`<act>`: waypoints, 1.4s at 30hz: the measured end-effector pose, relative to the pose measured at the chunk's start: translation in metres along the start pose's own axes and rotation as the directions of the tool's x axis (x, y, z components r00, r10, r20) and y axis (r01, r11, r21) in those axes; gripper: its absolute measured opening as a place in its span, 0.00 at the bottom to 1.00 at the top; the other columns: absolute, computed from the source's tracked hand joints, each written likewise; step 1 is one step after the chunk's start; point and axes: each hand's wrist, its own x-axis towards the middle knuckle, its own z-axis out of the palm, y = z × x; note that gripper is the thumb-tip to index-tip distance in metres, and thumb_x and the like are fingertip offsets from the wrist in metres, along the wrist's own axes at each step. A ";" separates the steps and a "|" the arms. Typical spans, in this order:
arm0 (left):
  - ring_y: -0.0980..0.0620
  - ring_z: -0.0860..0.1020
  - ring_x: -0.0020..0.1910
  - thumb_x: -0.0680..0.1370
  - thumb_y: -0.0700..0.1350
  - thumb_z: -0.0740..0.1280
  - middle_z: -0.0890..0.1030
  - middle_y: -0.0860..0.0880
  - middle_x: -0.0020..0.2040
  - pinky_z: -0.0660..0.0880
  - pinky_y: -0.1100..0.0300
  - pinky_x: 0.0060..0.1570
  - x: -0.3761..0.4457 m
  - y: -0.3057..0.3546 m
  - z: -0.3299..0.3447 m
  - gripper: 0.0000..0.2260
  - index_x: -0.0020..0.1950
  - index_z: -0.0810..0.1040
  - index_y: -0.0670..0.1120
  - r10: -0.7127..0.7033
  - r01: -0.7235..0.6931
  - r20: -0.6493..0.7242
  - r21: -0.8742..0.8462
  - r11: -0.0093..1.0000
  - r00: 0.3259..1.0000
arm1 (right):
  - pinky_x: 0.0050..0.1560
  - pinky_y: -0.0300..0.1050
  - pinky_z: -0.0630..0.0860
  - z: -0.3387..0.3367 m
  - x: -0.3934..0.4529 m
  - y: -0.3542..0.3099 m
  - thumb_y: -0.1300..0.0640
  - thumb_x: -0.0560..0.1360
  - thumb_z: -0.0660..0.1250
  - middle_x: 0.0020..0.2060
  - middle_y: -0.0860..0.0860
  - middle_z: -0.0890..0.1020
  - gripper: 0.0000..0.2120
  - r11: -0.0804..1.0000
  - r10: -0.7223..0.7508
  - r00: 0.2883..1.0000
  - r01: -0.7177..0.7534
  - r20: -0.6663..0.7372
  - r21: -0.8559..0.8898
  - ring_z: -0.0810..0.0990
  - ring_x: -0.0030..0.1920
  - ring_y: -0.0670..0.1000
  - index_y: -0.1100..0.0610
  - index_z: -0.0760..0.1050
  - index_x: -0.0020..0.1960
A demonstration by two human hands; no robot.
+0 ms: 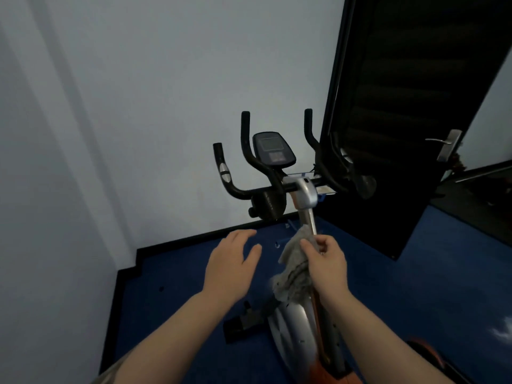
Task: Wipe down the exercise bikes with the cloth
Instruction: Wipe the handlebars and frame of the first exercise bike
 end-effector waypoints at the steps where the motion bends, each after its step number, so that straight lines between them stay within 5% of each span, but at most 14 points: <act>1: 0.57 0.70 0.64 0.80 0.52 0.60 0.73 0.56 0.66 0.68 0.54 0.65 0.018 -0.002 0.006 0.17 0.68 0.71 0.53 -0.018 0.018 0.001 -0.030 0.999 1.000 | 0.35 0.37 0.72 0.002 0.017 0.001 0.52 0.75 0.68 0.42 0.47 0.80 0.03 1.000 0.009 1.000 -0.009 -0.004 -0.010 0.80 0.43 0.45 0.49 0.74 0.48; 7: 0.58 0.73 0.59 0.80 0.50 0.61 0.75 0.54 0.62 0.69 0.59 0.57 0.106 -0.027 0.026 0.13 0.64 0.73 0.53 -0.194 0.178 -0.050 -0.232 0.956 0.980 | 0.41 0.35 0.73 0.040 0.117 -0.026 0.53 0.76 0.67 0.43 0.44 0.78 0.04 0.927 -0.355 0.934 0.347 -0.038 -0.140 0.77 0.44 0.42 0.48 0.72 0.47; 10: 0.56 0.74 0.58 0.80 0.48 0.60 0.75 0.53 0.61 0.69 0.60 0.56 0.138 -0.039 0.035 0.13 0.64 0.74 0.51 -0.238 0.209 -0.081 -0.267 0.941 0.968 | 0.48 0.42 0.74 0.074 0.147 -0.023 0.58 0.74 0.68 0.48 0.45 0.76 0.06 0.791 -0.488 0.858 0.513 0.160 -0.334 0.74 0.50 0.47 0.52 0.75 0.50; 15: 0.56 0.76 0.56 0.81 0.46 0.59 0.78 0.52 0.58 0.72 0.58 0.57 0.172 -0.057 0.055 0.12 0.62 0.75 0.50 -0.286 0.256 -0.028 -0.371 0.893 0.958 | 0.62 0.47 0.69 0.081 0.147 0.023 0.65 0.69 0.69 0.56 0.52 0.77 0.05 0.520 -0.467 0.736 0.676 0.489 -0.521 0.69 0.63 0.51 0.59 0.79 0.44; 18: 0.57 0.76 0.54 0.81 0.46 0.58 0.79 0.53 0.56 0.71 0.63 0.50 0.185 -0.066 0.066 0.12 0.62 0.76 0.50 -0.238 0.232 0.034 -0.391 0.891 0.971 | 0.56 0.41 0.70 0.081 0.156 0.016 0.59 0.71 0.66 0.50 0.49 0.78 0.04 0.616 -0.528 0.762 0.647 0.374 -0.449 0.71 0.56 0.47 0.56 0.79 0.44; 21: 0.61 0.77 0.48 0.81 0.47 0.57 0.79 0.56 0.50 0.71 0.64 0.44 0.201 -0.070 0.073 0.09 0.56 0.75 0.54 -0.211 0.223 0.078 -0.439 0.870 0.974 | 0.49 0.42 0.71 0.112 0.175 -0.001 0.49 0.76 0.61 0.51 0.48 0.76 0.11 0.642 -0.465 0.855 0.503 0.227 -0.579 0.71 0.54 0.47 0.53 0.75 0.53; 24: 0.61 0.77 0.40 0.82 0.49 0.53 0.79 0.56 0.44 0.74 0.57 0.40 0.207 -0.072 0.084 0.08 0.52 0.72 0.56 -0.211 0.236 0.107 -0.447 0.863 0.972 | 0.46 0.46 0.71 0.140 0.189 0.005 0.44 0.80 0.54 0.49 0.49 0.77 0.14 0.286 -0.384 0.844 0.494 0.374 -0.821 0.72 0.52 0.51 0.53 0.71 0.54; 25: 0.60 0.76 0.38 0.82 0.49 0.53 0.79 0.55 0.42 0.74 0.56 0.38 0.207 -0.073 0.086 0.08 0.51 0.71 0.56 -0.211 0.237 0.108 -0.450 0.861 0.972 | 0.44 0.45 0.71 0.138 0.192 0.009 0.44 0.80 0.53 0.48 0.49 0.77 0.14 0.259 -0.375 0.838 0.506 0.397 -0.823 0.73 0.50 0.51 0.52 0.70 0.53; 31: 0.53 0.76 0.39 0.82 0.48 0.52 0.78 0.52 0.43 0.74 0.50 0.37 0.206 -0.078 0.091 0.07 0.53 0.70 0.54 -0.193 0.222 0.110 -0.458 0.861 0.975 | 0.37 0.41 0.69 0.122 0.165 0.029 0.46 0.80 0.55 0.46 0.43 0.76 0.08 0.740 -0.272 0.962 0.236 0.040 -0.631 0.77 0.45 0.46 0.46 0.68 0.56; 35: 0.50 0.75 0.35 0.82 0.47 0.53 0.77 0.48 0.39 0.73 0.45 0.35 0.207 -0.074 0.091 0.07 0.50 0.70 0.53 -0.192 0.213 0.092 -0.448 0.869 0.977 | 0.26 0.41 0.57 0.122 0.190 0.020 0.47 0.81 0.51 0.42 0.48 0.77 0.10 0.443 -0.307 0.903 0.416 0.301 -0.794 0.79 0.38 0.52 0.52 0.65 0.53; 37: 0.48 0.76 0.37 0.82 0.47 0.53 0.78 0.47 0.40 0.74 0.42 0.38 0.206 -0.075 0.093 0.08 0.50 0.71 0.53 -0.229 0.231 0.063 -0.470 0.852 0.971 | 0.26 0.43 0.59 0.125 0.207 0.009 0.47 0.82 0.51 0.36 0.47 0.76 0.11 0.376 -0.278 0.881 0.466 0.382 -0.801 0.79 0.35 0.53 0.53 0.66 0.51; 38: 0.48 0.76 0.38 0.82 0.47 0.53 0.78 0.48 0.40 0.74 0.43 0.38 0.205 -0.076 0.095 0.08 0.50 0.71 0.53 -0.237 0.229 0.044 -0.481 0.846 0.970 | 0.27 0.44 0.63 0.126 0.207 0.012 0.47 0.82 0.51 0.35 0.45 0.75 0.11 0.413 -0.281 0.890 0.449 0.358 -0.792 0.79 0.35 0.52 0.52 0.67 0.51; 41: 0.54 0.77 0.37 0.81 0.49 0.53 0.79 0.50 0.40 0.74 0.52 0.37 0.202 -0.078 0.099 0.09 0.50 0.73 0.52 -0.229 0.189 -0.014 -0.516 0.836 0.973 | 0.35 0.41 0.73 0.124 0.164 0.037 0.42 0.78 0.52 0.39 0.42 0.78 0.08 0.810 -0.232 0.972 0.212 0.035 -0.547 0.79 0.39 0.42 0.42 0.65 0.54; 42: 0.56 0.77 0.37 0.80 0.50 0.53 0.79 0.51 0.40 0.74 0.55 0.37 0.202 -0.078 0.100 0.10 0.50 0.73 0.51 -0.230 0.183 -0.023 -0.531 0.827 0.973 | 0.33 0.39 0.73 0.122 0.149 0.044 0.41 0.77 0.52 0.40 0.43 0.79 0.10 0.863 -0.189 0.982 0.150 -0.031 -0.483 0.79 0.37 0.42 0.41 0.62 0.56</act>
